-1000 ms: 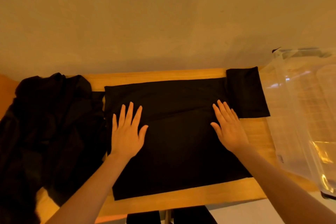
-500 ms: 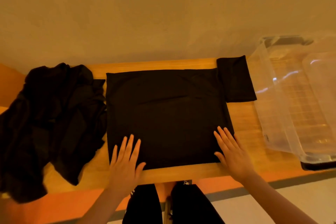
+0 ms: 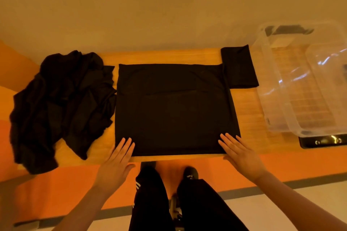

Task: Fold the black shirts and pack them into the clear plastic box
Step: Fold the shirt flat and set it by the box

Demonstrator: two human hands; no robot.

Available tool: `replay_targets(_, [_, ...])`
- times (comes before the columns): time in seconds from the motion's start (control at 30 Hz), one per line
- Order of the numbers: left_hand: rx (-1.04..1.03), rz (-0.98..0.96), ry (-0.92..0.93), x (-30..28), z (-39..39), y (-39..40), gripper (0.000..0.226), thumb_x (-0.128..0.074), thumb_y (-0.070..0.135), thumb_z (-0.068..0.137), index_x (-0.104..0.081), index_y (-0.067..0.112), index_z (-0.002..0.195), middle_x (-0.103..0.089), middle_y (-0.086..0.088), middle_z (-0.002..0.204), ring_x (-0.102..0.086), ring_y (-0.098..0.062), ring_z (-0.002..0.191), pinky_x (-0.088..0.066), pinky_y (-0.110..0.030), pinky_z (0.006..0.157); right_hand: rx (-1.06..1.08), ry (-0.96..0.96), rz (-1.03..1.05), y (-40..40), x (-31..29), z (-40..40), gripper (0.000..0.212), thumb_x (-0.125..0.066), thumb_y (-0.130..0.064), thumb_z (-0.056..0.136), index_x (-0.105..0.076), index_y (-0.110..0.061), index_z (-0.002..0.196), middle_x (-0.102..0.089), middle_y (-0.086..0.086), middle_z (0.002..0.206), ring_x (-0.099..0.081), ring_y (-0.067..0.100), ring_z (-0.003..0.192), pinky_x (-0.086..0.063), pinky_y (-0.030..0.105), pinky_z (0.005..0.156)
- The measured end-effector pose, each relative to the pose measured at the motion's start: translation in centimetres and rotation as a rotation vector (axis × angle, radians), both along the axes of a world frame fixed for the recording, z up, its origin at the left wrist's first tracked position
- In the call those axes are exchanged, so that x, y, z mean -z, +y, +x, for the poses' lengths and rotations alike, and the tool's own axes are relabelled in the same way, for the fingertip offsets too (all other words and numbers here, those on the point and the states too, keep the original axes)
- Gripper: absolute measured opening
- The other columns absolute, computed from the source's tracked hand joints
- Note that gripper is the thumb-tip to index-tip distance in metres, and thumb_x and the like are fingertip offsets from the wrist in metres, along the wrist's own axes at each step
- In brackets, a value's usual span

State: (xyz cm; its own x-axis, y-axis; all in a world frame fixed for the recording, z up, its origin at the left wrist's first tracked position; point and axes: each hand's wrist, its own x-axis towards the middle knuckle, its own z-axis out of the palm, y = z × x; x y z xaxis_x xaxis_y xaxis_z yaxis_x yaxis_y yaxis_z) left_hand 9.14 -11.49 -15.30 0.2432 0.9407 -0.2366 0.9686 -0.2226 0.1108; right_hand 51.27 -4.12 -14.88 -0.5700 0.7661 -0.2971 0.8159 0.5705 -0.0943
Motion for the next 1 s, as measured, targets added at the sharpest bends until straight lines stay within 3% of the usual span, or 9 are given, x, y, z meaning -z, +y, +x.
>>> replay_targets(0.07, [0.023,0.115,-0.013,0.2,-0.3,-0.6,0.053,-0.013,0.042,0.100,-0.040,0.009,0.131,-0.055,-0.011,0.131,-0.029,-0.022,0.137,-0.006,-0.031,0.115,-0.026,0.014,0.069,-0.5,0.4,0.5,0.046,-0.010,-0.035,0.102,-0.031,-0.015,0.138,-0.040,0.005,0.140,-0.001,0.015,0.145,-0.006,0.033,0.115])
replay_targets(0.13, [0.051,0.250,-0.026,0.3,-0.4,-0.7,0.040,-0.040,0.032,0.093,-0.054,0.008,0.122,-0.064,-0.011,0.118,-0.054,-0.025,0.117,-0.011,-0.029,0.114,-0.095,0.045,0.169,-0.9,0.4,0.7,0.038,-0.037,-0.020,0.095,-0.041,-0.014,0.133,-0.050,0.007,0.135,-0.028,0.018,0.138,-0.012,0.033,0.114])
replay_targets(0.27, [0.092,0.321,-0.033,-0.9,0.2,-1.0,0.029,-0.078,0.013,0.065,-0.074,0.008,0.094,-0.072,-0.008,0.097,-0.070,-0.023,0.089,-0.043,-0.034,0.095,-0.032,0.145,0.108,-0.7,-0.9,0.8,0.068,-0.086,0.009,0.042,-0.070,-0.012,0.105,-0.068,0.008,0.112,-0.066,0.020,0.101,-0.051,0.031,0.087])
replay_targets(0.33, [0.039,0.246,-0.093,-1.8,0.3,-1.0,0.036,-0.089,0.003,0.048,-0.076,0.010,0.081,-0.074,-0.005,0.085,-0.072,-0.020,0.076,-0.057,-0.032,0.068,0.010,0.156,0.040,-0.2,-2.7,0.5,0.063,-0.086,0.011,0.042,-0.072,-0.011,0.099,-0.071,0.007,0.103,-0.070,0.019,0.090,-0.055,0.027,0.073])
replay_targets(0.4, [-0.027,0.156,-0.207,-3.6,0.3,-0.1,0.028,-0.083,0.003,0.051,-0.075,0.014,0.076,-0.073,-0.005,0.075,-0.071,-0.022,0.067,-0.055,-0.028,0.054,0.090,0.225,-0.071,1.3,-5.4,-0.4,0.047,-0.072,0.008,0.071,-0.065,-0.009,0.114,-0.068,0.009,0.110,-0.068,0.021,0.096,-0.052,0.021,0.076])
replay_targets(0.47, [-0.191,0.110,-0.324,-6.6,0.4,1.9,0.014,-0.070,0.004,0.072,-0.076,0.013,0.082,-0.073,-0.007,0.084,-0.069,-0.027,0.077,-0.052,-0.029,0.065,0.211,0.249,-0.180,3.5,-8.1,-1.1,0.037,-0.052,-0.002,0.092,-0.053,-0.008,0.128,-0.062,0.009,0.122,-0.061,0.019,0.110,-0.040,0.007,0.080])
replay_targets(0.57, [-0.404,0.115,-0.439,-12.8,0.2,5.6,0.011,-0.064,0.008,0.086,-0.073,0.009,0.091,-0.070,-0.007,0.086,-0.064,-0.024,0.075,-0.045,-0.029,0.068,0.347,0.410,-0.159,7.9,-13.8,-2.2,0.028,-0.048,-0.011,0.095,-0.060,-0.010,0.121,-0.065,0.010,0.113,-0.061,0.018,0.098,-0.038,0.008,0.076])
replay_targets(0.8, [-0.415,0.267,-0.533,-27.6,-0.1,12.3,0.009,-0.061,0.013,0.088,-0.064,0.019,0.082,-0.058,0.015,0.077,-0.052,0.002,0.071,-0.039,-0.005,0.060,0.332,0.647,-0.019,14.6,-27.3,-2.5,0.015,-0.058,-0.007,0.089,-0.069,-0.005,0.098,-0.063,0.003,0.088,-0.058,0.019,0.088,-0.044,0.022,0.073])
replay_targets(1.0, [-0.463,0.168,-0.603,-34.6,0.1,12.3,0.011,-0.062,0.011,0.087,-0.067,0.015,0.078,-0.065,-0.004,0.078,-0.060,-0.014,0.075,-0.042,-0.019,0.063,0.294,0.653,-0.099,16.3,-34.0,-1.4,0.011,-0.060,-0.004,0.087,-0.069,-0.010,0.089,-0.066,0.007,0.079,-0.061,0.011,0.069,-0.050,0.026,0.065])
